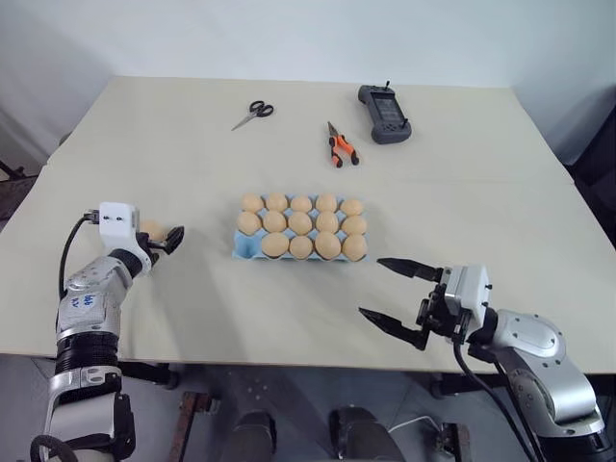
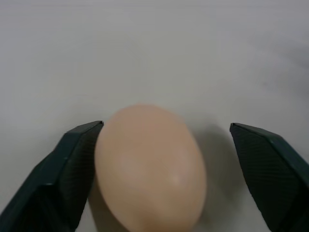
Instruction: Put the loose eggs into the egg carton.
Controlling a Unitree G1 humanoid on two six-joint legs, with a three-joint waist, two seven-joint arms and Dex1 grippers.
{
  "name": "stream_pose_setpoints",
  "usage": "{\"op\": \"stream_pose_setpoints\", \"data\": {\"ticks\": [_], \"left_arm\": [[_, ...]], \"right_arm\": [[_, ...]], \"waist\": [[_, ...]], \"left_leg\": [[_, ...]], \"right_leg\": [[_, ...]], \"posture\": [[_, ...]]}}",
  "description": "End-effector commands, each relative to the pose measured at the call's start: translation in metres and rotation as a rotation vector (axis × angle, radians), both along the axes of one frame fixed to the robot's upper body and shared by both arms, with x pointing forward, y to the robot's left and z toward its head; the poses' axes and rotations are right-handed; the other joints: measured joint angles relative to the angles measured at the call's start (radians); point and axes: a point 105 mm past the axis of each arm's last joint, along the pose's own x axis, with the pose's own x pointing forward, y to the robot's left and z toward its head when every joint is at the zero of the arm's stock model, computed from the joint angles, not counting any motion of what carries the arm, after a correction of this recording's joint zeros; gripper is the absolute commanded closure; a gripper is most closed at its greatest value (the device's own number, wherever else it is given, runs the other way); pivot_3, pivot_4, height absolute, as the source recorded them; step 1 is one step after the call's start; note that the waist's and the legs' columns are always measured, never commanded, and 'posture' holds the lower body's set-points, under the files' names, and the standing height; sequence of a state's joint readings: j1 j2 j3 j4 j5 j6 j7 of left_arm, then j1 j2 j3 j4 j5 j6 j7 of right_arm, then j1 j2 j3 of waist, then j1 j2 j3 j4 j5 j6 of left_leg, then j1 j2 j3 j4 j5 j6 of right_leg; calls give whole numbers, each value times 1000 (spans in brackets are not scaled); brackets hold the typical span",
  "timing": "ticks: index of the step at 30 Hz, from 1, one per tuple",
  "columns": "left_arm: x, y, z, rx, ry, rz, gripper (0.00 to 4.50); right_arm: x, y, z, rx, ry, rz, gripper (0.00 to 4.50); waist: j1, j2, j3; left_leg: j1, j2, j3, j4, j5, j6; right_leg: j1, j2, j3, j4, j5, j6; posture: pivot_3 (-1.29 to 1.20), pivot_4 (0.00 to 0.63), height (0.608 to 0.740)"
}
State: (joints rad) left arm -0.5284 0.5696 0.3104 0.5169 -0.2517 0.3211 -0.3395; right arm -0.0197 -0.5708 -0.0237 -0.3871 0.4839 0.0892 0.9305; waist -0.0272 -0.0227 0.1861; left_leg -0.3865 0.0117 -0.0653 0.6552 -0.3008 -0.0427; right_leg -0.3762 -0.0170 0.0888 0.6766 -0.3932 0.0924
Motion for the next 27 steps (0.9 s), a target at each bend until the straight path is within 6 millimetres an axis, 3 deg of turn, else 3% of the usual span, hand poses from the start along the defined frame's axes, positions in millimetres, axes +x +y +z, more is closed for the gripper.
{"op": "stream_pose_setpoints", "data": {"ticks": [1, 6, 8, 10, 13, 16, 19, 27], "left_arm": [[1, 5, 13, 5, -60, 11, 1322], [-3, -16, 33, 7, -201, -137, 2758], [-7, -35, 45, -1, -267, -257, 2758], [-16, -66, 49, 44, -281, -453, 2758], [-27, -118, 35, 88, -221, -742, 2758], [-29, -139, 26, 96, -177, -843, 2758], [-20, -145, 22, 91, -149, -837, 2758], [-15, -138, 21, 89, -154, -822, 407]], "right_arm": [[-5, 7, 10, 29, -44, 29, 0], [-7, 7, 11, 36, -47, 30, 0], [-6, 4, 11, 36, -48, 12, 0], [-6, -1, 11, 32, -46, -11, 0], [-6, -7, 9, 28, -42, -40, 0], [-5, -7, 9, 28, -45, -48, 0], [-5, -4, 12, 35, -57, -54, 0], [-10, -3, 12, 48, -58, -80, 0]], "waist": [[1, 0, 0], [2, 0, 0], [2, 0, 0], [2, 0, 0], [8, 0, 0], [8, 0, 0], [0, 0, 0], [1, 0, 0]], "left_leg": [[0, 0, 0, 0, 0, 0], [0, 0, 0, 4, 0, 0], [0, 0, 0, 4, 0, 0], [-1, 0, 0, 4, 0, 0], [-1, 0, 0, 4, 0, 0], [0, -1, 0, 5, 0, 0], [-1, -1, 0, 6, 1, 0], [0, 0, 0, 7, 1, 0]], "right_leg": [[0, 0, 0, 1, 0, 0], [0, 0, 0, 2, 0, 0], [1, 0, 0, 2, 0, 0], [1, 0, 0, 3, 0, 0], [1, 0, 0, 2, 0, 0], [1, -1, 0, 3, 0, 0], [1, 1, 0, 3, 0, 0], [1, 2, 1, 5, 0, 0]], "posture": [[0, 150, 740], [0, 150, 740], [0, 150, 740], [0, 150, 740], [0, 150, 740], [0, 150, 740], [0, 150, 740], [0, 150, 740]]}}
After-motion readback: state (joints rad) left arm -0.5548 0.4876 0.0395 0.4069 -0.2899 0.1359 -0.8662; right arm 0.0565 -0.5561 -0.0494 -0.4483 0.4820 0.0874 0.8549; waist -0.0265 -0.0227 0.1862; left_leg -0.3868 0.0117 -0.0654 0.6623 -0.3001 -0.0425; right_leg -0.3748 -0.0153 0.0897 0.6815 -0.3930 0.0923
